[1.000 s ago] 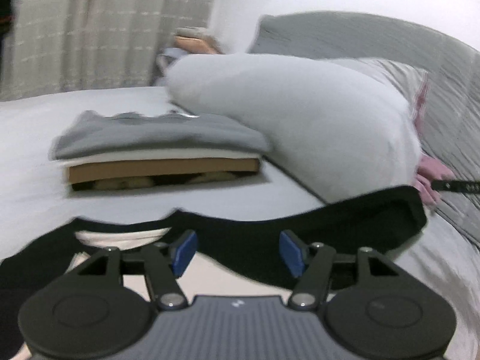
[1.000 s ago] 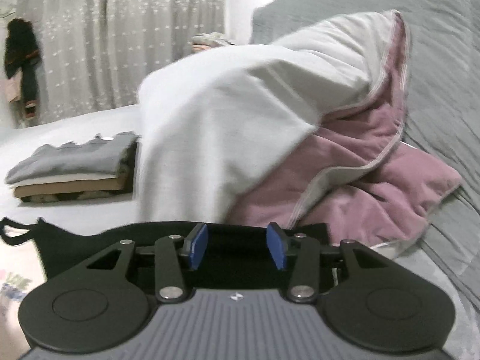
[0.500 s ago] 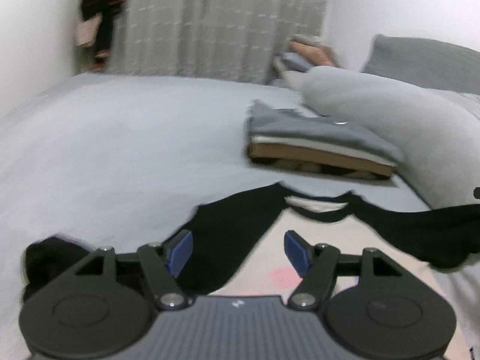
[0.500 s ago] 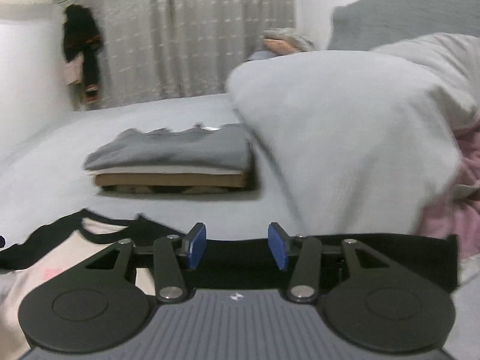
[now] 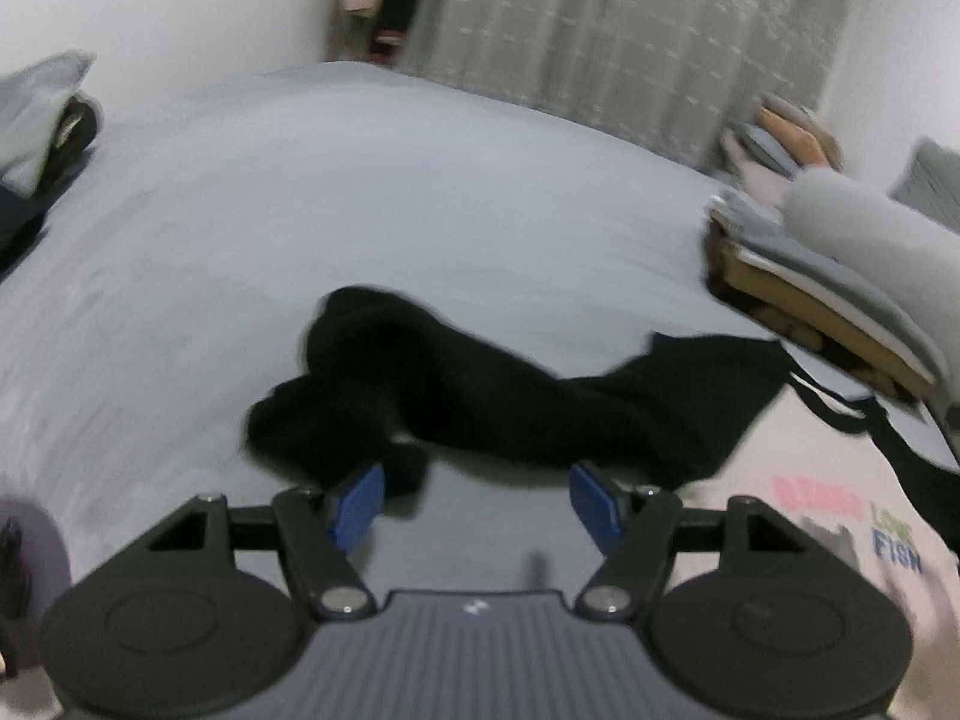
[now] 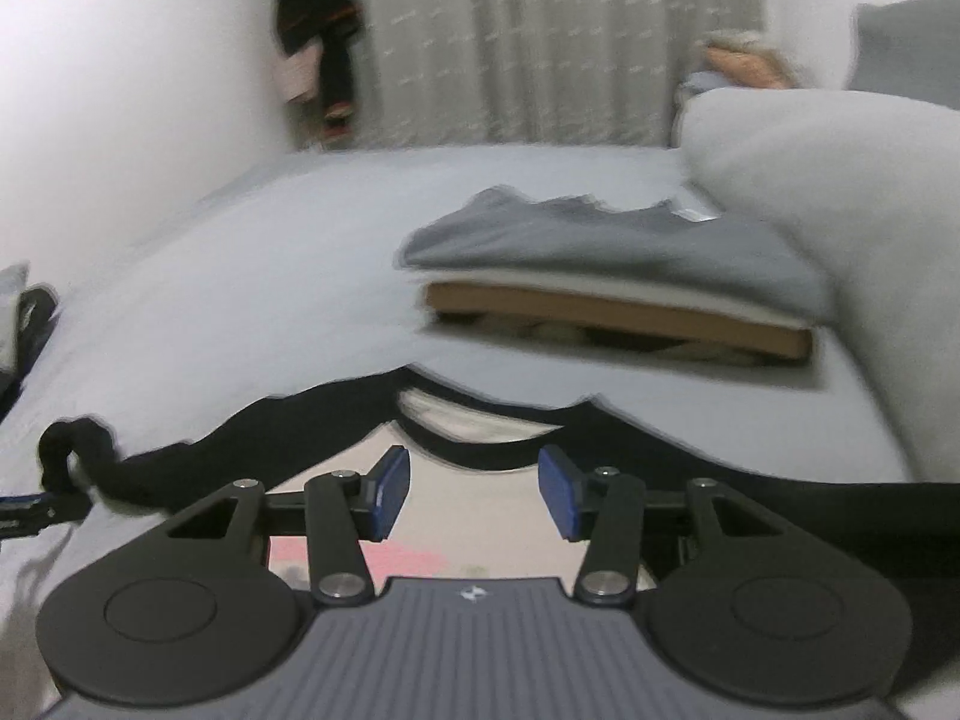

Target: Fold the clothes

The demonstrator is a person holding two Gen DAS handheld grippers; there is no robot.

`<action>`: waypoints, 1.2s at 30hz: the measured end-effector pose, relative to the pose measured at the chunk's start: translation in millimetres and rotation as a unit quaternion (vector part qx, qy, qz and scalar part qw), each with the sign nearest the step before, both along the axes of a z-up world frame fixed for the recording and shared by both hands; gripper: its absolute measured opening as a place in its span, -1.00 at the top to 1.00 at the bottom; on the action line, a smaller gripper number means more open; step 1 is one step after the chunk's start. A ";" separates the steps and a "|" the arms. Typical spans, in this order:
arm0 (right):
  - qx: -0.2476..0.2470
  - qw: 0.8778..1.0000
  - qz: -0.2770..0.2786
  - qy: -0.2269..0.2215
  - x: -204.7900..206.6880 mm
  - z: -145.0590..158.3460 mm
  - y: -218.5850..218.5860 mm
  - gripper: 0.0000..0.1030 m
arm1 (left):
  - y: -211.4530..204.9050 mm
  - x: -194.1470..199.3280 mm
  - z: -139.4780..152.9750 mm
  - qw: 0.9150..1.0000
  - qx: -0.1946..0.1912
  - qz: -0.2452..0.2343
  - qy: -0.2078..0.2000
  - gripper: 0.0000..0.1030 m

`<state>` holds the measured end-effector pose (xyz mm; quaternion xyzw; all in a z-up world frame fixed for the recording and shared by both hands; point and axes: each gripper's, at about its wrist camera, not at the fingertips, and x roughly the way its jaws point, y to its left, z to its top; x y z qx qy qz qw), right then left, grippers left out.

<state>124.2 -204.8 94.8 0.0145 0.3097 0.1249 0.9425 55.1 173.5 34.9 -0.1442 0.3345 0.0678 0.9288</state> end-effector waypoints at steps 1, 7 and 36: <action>-0.005 1.000 0.016 0.004 3.7 -3.2 14.3 0.02 | 4.9 1.9 -3.1 1.000 -0.007 0.006 0.006 -0.36; -0.001 0.992 0.124 0.021 23.6 -20.1 98.3 0.04 | 26.8 13.1 -13.1 0.998 -0.037 0.049 0.022 -0.08; 0.089 0.941 0.308 0.109 36.1 -39.6 208.0 0.89 | 52.2 5.0 8.8 0.992 0.003 0.125 -0.032 0.53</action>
